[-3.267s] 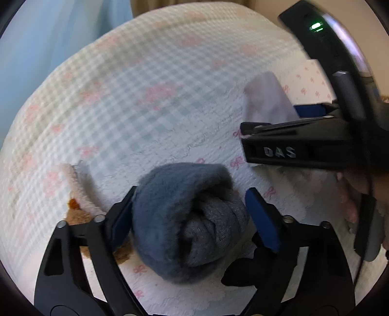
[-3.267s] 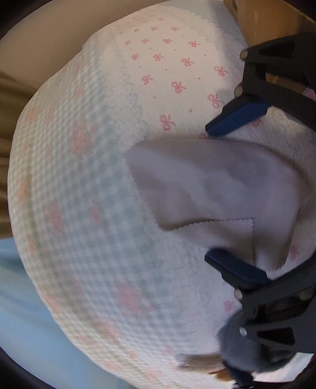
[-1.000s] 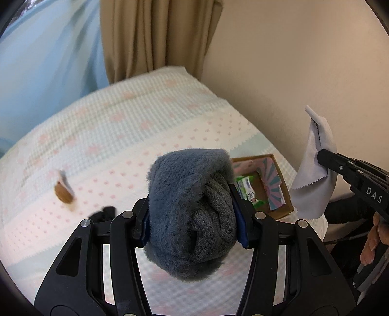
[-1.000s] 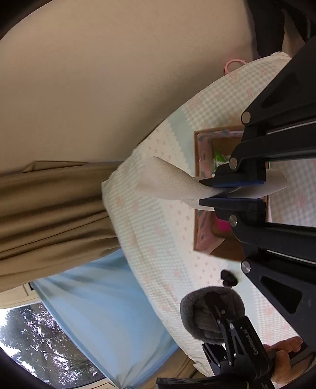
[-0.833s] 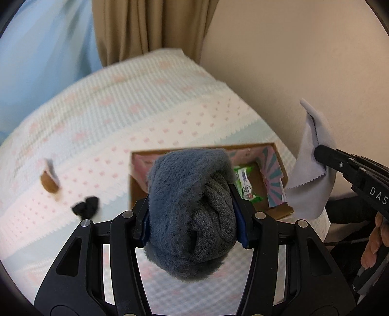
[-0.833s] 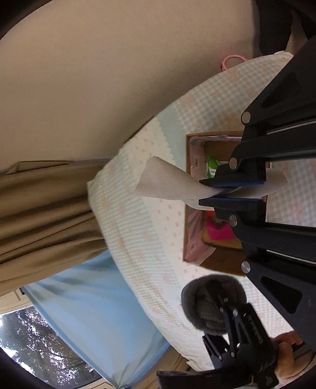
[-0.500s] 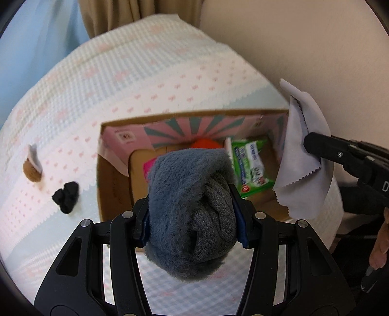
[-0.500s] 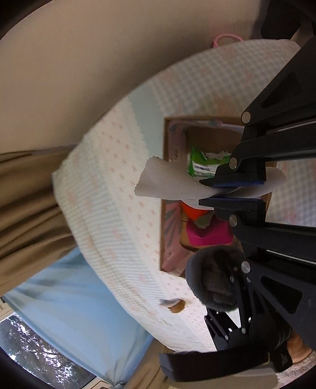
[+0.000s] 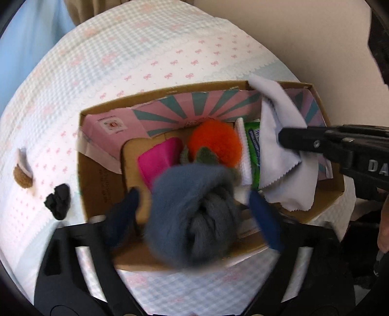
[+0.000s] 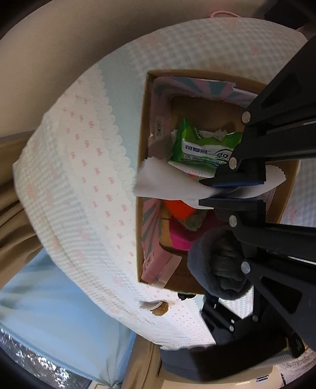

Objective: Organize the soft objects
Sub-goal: 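Lower both items into the box and open both tools, then withdraw both tools from the box toward the plush toy and black sock, then grasp the brown plush toy with the left tool while the right tool grasps the black sock, then carry the brown plush toy and black sock over the box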

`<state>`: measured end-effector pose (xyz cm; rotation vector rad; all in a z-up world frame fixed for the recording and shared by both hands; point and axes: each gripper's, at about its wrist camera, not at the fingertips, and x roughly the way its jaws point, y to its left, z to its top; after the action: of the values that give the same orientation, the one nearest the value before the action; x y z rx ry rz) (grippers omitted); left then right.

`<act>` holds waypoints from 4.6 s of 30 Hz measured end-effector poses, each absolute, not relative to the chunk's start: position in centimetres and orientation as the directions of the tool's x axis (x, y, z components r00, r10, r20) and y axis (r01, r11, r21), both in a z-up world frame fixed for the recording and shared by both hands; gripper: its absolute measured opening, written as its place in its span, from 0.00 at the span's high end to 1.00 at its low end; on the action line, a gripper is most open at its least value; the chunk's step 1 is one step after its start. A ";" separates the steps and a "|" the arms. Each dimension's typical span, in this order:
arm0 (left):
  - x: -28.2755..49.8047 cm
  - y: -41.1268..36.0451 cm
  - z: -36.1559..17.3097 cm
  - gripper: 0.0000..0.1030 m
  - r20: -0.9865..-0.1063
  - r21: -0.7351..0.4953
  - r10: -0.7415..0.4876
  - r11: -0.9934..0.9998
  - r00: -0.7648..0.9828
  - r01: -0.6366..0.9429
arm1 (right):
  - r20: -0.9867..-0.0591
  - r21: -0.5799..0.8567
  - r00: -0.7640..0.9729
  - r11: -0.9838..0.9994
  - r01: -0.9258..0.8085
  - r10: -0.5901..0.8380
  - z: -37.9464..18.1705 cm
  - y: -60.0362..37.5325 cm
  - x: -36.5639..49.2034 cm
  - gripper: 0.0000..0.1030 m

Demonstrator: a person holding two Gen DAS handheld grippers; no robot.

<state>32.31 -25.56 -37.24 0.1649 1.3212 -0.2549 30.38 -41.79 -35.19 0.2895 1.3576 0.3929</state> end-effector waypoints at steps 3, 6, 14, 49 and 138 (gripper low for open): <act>32.4 -25.1 -36.9 0.00 -0.971 -0.002 -0.070 0.959 0.231 0.283 | -0.897 0.413 0.140 0.908 -0.070 0.419 -35.8 -42.2 30.6 0.48; 32.4 -24.7 -37.0 0.00 -0.973 0.002 -0.064 0.959 0.222 0.284 | -0.890 0.418 0.171 0.906 -0.064 0.423 -35.6 -42.9 30.2 0.00; 31.6 -24.3 -35.1 0.00 -0.965 -0.004 -0.077 0.960 0.252 0.279 | -0.890 0.401 0.213 0.915 -0.050 0.402 -34.3 -43.5 29.5 0.00; 15.0 -6.2 -9.9 0.00 -0.780 -0.001 -0.080 0.992 0.620 0.126 | -0.726 0.221 0.652 0.972 -0.083 0.221 -8.9 -31.6 11.6 0.00; 35.9 16.6 -34.0 0.59 -0.829 -0.185 -0.210 0.978 0.518 0.099 | -0.829 0.182 0.525 0.981 -0.071 0.192 -36.3 -4.0 25.6 0.81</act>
<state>35.87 16.56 -33.98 -0.1200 1.0100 -0.1857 25.59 -4.01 -36.29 0.1315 1.0069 0.1574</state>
